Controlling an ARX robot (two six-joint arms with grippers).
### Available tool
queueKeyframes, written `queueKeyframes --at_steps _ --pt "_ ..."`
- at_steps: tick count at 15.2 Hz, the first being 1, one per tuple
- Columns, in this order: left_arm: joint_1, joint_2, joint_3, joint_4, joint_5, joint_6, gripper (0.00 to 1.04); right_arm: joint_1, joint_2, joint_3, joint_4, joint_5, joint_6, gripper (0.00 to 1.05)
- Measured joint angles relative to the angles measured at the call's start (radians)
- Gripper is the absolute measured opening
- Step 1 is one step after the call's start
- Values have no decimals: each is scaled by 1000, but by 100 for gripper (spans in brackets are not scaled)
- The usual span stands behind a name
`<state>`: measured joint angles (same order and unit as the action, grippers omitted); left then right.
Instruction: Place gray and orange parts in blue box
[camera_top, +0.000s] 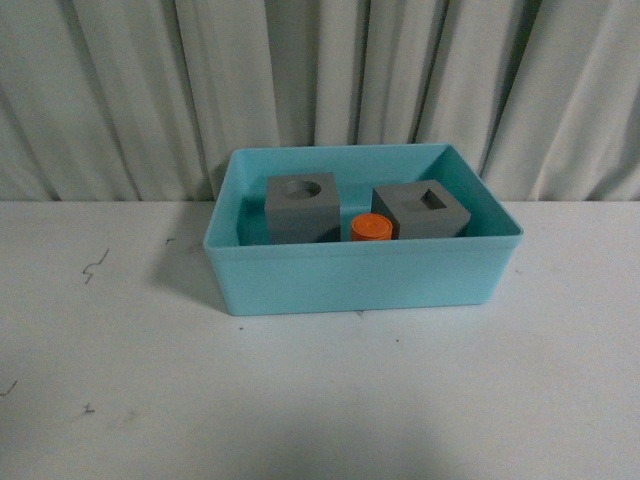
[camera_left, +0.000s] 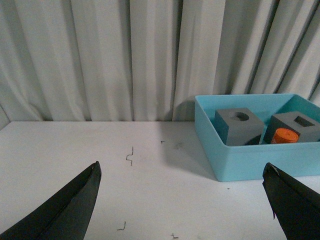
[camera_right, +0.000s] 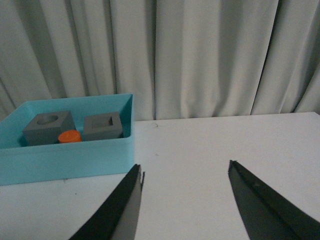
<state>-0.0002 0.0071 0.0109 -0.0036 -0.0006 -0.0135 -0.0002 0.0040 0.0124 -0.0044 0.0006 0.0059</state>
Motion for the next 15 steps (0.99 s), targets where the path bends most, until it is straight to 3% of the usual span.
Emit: queueKeyframes --at_steps 4,15 --pt "0 0 0 0 0 0 98 0 0 0 0 0 0 100" --pt "0 0 0 0 0 0 98 0 0 0 0 0 0 98"
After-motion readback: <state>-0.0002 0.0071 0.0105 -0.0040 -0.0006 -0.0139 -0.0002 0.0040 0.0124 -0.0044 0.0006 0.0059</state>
